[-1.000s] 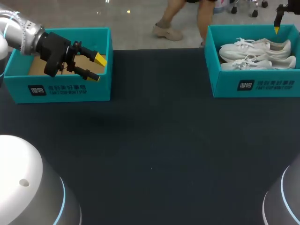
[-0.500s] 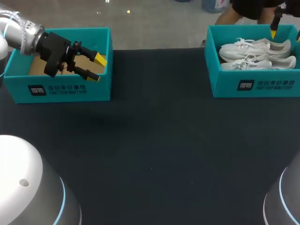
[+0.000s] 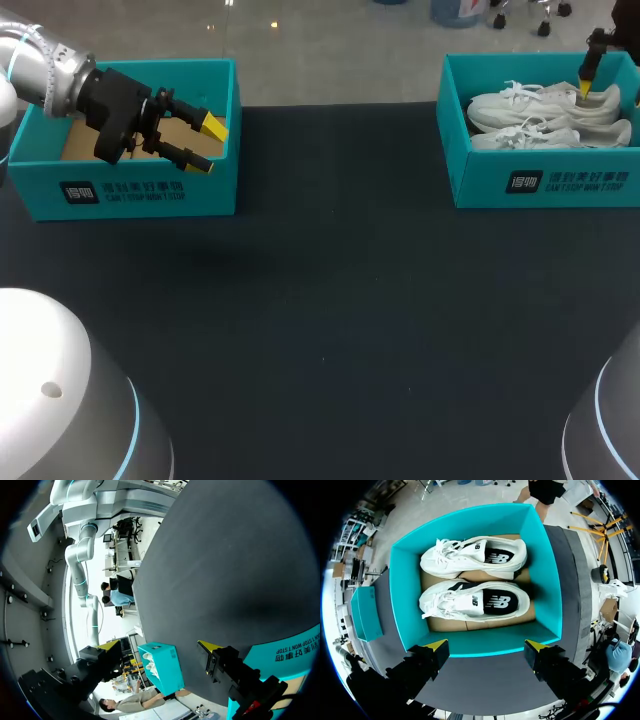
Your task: Take the shoe out of the shoebox, open the shoe tongue, remove and reinsert the insole, then place the shoe into the shoebox
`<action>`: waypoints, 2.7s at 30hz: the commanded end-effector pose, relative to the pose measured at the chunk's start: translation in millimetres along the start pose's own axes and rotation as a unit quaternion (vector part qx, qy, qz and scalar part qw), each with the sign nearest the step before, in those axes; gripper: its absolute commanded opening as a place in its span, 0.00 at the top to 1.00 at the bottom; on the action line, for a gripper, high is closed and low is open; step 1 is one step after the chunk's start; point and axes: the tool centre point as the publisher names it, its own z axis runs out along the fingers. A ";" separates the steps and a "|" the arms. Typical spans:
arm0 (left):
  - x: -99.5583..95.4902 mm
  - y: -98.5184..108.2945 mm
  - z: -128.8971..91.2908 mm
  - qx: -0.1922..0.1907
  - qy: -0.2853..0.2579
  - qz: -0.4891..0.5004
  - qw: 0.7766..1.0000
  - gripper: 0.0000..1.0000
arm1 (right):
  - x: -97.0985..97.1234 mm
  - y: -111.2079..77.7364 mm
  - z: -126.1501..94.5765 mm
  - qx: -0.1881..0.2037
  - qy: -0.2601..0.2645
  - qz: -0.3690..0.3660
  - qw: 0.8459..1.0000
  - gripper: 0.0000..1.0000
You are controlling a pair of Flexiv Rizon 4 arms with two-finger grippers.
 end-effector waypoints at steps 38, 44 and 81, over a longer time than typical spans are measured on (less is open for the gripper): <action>-21.6 50.8 -31.0 -0.174 -0.129 -0.406 0.888 0.00 | 12.3 -53.9 5.8 -0.217 -0.076 -0.062 0.971 0.00; -28.2 66.2 -39.4 -0.211 -0.105 -0.537 0.810 0.00 | 14.9 -56.0 13.3 -0.182 -0.090 -0.082 0.976 0.00; -17.7 85.3 -42.5 -0.269 -0.150 -0.942 0.133 0.00 | 2.0 -92.8 19.2 -0.132 -0.095 -0.107 0.981 0.00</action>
